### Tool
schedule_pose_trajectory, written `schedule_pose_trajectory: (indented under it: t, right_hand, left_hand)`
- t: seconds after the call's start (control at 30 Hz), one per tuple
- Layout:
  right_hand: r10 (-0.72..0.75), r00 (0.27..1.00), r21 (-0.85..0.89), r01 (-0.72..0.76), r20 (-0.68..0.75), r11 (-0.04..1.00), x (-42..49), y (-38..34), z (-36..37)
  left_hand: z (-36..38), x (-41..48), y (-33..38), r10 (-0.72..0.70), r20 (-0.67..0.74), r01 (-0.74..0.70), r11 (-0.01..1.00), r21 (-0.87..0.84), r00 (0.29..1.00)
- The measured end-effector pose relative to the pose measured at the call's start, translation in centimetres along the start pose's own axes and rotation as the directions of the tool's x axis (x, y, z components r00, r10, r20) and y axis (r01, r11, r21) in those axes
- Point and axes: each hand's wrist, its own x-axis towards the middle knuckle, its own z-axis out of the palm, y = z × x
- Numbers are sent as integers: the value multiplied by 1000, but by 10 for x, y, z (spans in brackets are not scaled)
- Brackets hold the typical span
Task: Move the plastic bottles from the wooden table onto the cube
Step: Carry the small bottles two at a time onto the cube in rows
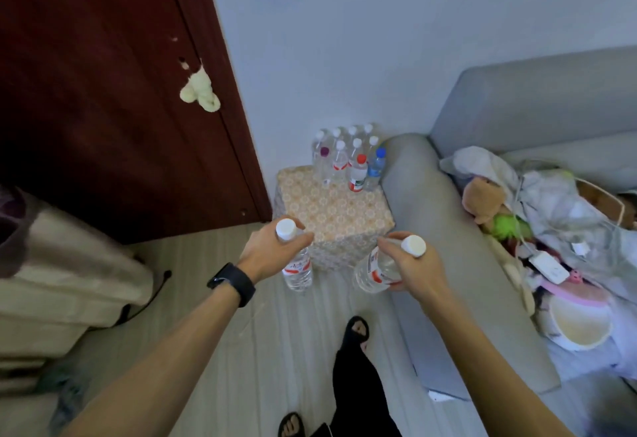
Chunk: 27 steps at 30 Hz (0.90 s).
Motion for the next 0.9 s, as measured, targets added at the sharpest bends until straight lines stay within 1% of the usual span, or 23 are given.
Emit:
schedule_pose_trajectory:
  t: [0.2, 0.37, 0.47, 0.6, 0.7, 0.77, 0.9]
  right_hand:
    - [-43, 997, -142, 53, 71, 989, 125, -32, 1]
    - [-30, 990, -202, 58, 136, 978, 207, -50, 7]
    - [37, 979, -325, 30, 200, 945, 249, -62, 14]
    - [233, 953, -564, -85, 195, 822, 304, -58, 33]
    - [290, 939, -584, -133, 185, 801, 342, -51, 54]
    - [299, 934, -614, -120, 197, 780, 366, -46, 69]
    - [367, 902, -666, -130, 229, 735, 406, -21, 94]
  left_hand:
    - [27, 104, 27, -112, -28, 114, 992, 49, 993]
    - [48, 175, 36, -225, -8, 225, 974, -38, 974]
    - [60, 214, 35, -256, 28, 257, 964, -65, 966]
    - [77, 268, 18, -265, 107, 277, 952, -130, 958]
    - [91, 306, 4, -255, 168, 278, 952, -127, 952]
    - [100, 329, -4, -249, 177, 271, 956, -115, 952]
    - [123, 369, -23, -266, 176, 288, 950, -117, 948]
